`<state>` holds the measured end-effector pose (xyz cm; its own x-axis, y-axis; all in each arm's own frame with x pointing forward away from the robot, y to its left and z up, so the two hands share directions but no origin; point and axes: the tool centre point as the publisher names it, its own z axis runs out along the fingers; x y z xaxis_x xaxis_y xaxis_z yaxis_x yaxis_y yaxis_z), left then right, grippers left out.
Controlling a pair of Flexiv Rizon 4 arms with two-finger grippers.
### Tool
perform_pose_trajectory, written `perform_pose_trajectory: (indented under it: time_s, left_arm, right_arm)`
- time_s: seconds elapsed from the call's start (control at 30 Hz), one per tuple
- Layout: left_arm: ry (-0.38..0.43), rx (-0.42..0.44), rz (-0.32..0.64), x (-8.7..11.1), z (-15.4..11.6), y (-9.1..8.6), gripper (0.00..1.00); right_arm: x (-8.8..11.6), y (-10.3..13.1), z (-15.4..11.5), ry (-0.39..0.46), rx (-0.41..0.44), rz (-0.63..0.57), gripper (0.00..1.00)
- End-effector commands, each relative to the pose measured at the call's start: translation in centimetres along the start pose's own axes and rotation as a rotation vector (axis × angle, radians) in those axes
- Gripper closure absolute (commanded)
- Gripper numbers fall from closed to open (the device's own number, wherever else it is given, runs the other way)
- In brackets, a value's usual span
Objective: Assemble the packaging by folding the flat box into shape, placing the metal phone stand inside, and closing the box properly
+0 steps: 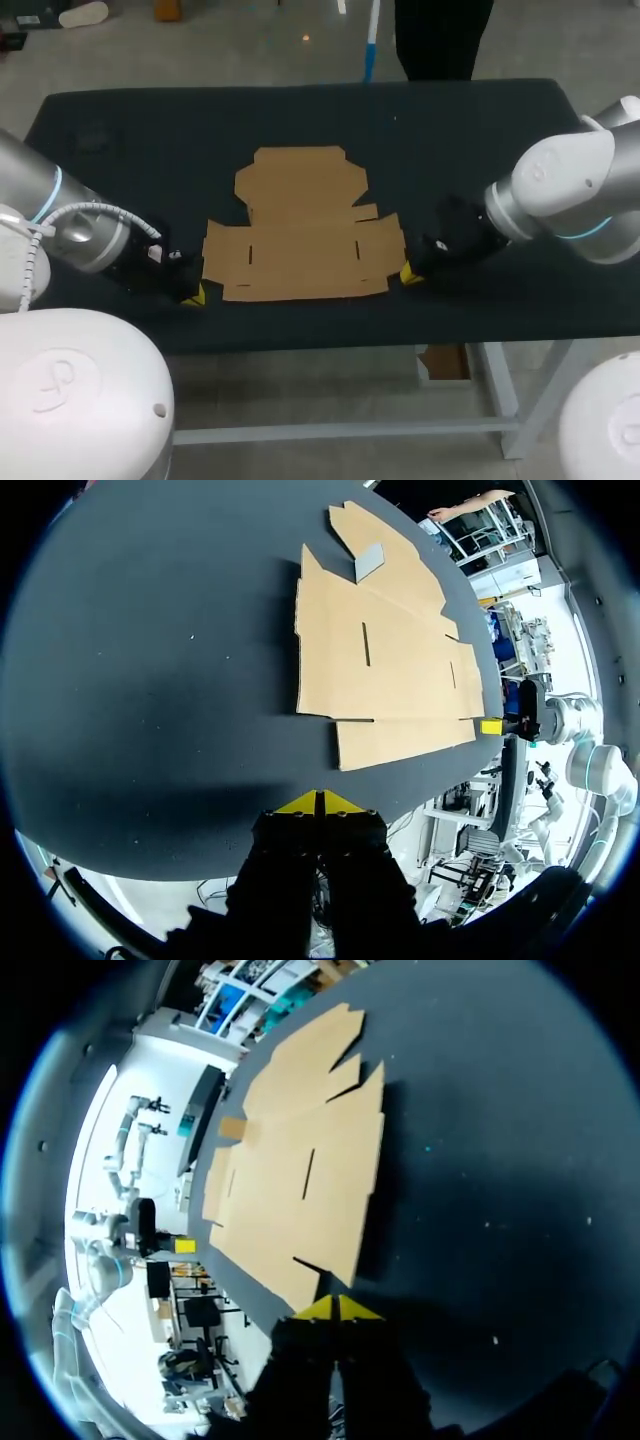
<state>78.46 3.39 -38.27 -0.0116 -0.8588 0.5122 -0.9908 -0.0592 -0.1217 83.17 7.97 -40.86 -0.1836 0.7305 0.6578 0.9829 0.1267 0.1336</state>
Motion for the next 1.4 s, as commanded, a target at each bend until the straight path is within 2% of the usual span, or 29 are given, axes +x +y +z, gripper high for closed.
perform_pose_trajectory:
  time_s: [0.03, 0.3, 0.8, 1.4]
  left_arm:
    - [0.001, -0.011, 0.003, 0.0, 0.4, -0.1, 1.00]
    - [0.009, -0.034, 0.021, 0.3, 1.2, 0.0, 1.00]
    - [0.039, -0.070, 0.040, 0.2, 3.6, -0.7, 1.00]
    - [0.059, -0.078, 0.034, 0.4, 4.2, -1.4, 1.00]
  right_arm:
    - [-0.1, -0.3, 0.2, 0.006, -0.003, 0.002, 1.00]
    - [0.3, -1.0, 0.5, -0.002, -0.011, 0.007, 1.00]
    - [0.6, -0.7, 1.8, -0.004, -0.013, 0.003, 1.00]
    - [0.2, -0.1, 2.8, -0.007, -0.012, 0.018, 1.00]
